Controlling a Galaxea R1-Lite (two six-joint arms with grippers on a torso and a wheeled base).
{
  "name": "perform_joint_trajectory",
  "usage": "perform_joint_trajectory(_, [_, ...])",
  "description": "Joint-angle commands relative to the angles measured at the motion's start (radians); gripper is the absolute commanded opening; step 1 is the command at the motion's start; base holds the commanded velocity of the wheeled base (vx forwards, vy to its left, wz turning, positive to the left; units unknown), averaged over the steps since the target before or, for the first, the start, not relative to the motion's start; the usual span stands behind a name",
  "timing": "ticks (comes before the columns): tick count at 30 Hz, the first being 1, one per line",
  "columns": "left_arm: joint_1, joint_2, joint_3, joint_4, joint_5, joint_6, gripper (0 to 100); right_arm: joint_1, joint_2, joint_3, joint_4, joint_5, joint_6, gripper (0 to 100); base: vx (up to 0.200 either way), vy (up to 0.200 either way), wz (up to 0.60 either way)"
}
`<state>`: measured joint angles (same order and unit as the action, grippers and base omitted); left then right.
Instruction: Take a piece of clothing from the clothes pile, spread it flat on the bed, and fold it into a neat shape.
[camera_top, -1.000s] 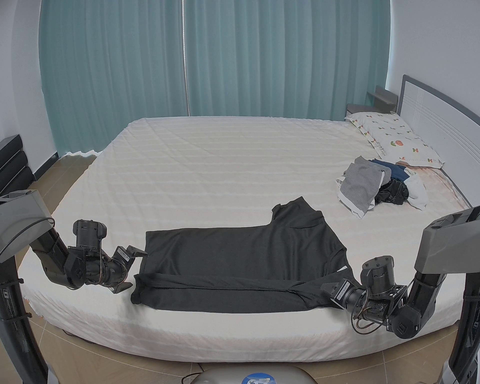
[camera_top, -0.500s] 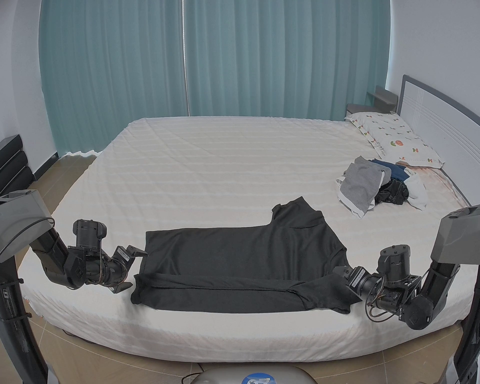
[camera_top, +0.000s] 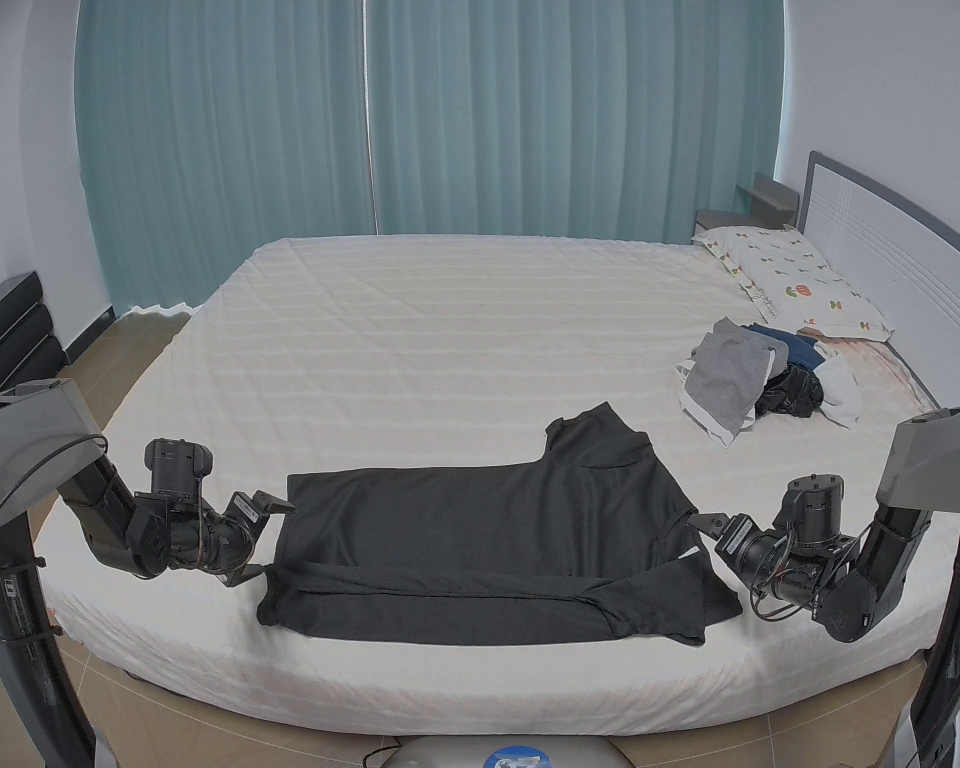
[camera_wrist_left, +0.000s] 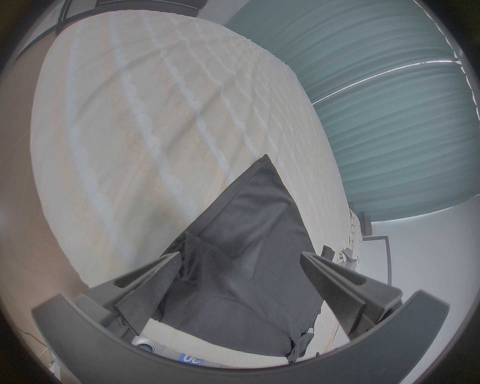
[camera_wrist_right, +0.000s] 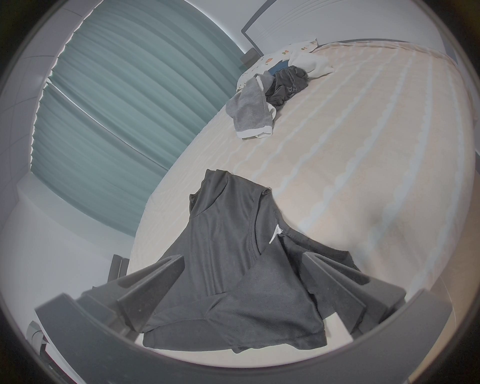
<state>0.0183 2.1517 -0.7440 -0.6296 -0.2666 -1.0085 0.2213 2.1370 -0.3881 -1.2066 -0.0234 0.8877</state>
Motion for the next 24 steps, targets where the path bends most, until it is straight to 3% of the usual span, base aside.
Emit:
perform_joint_trajectory(1, [0.000, -0.003, 0.002, 0.002, 0.000, 0.013, 100, -0.013, 0.018, -0.002, -0.002, 0.019, 0.001, 100, 0.000, 0.000, 0.00])
perform_joint_trajectory(8, [-0.035, 0.004, 0.069, 0.002, 0.012, 0.149, 100, -0.017, 0.037, -0.002, -0.004, 0.025, 0.001, 100, 0.000, 0.000, 0.00])
perform_joint_trajectory(17, [-0.066, 0.039, 0.045, -0.001, 0.099, 0.162, 100, -0.013, 0.050, -0.002, -0.004, 0.025, -0.001, 100, 0.000, 0.000, 0.00])
perform_joint_trajectory(24, [-0.066, 0.077, -0.001, 0.004, 0.121, 0.163, 100, -0.008, 0.057, -0.009, -0.005, 0.025, -0.003, 100, 0.000, 0.000, 0.00])
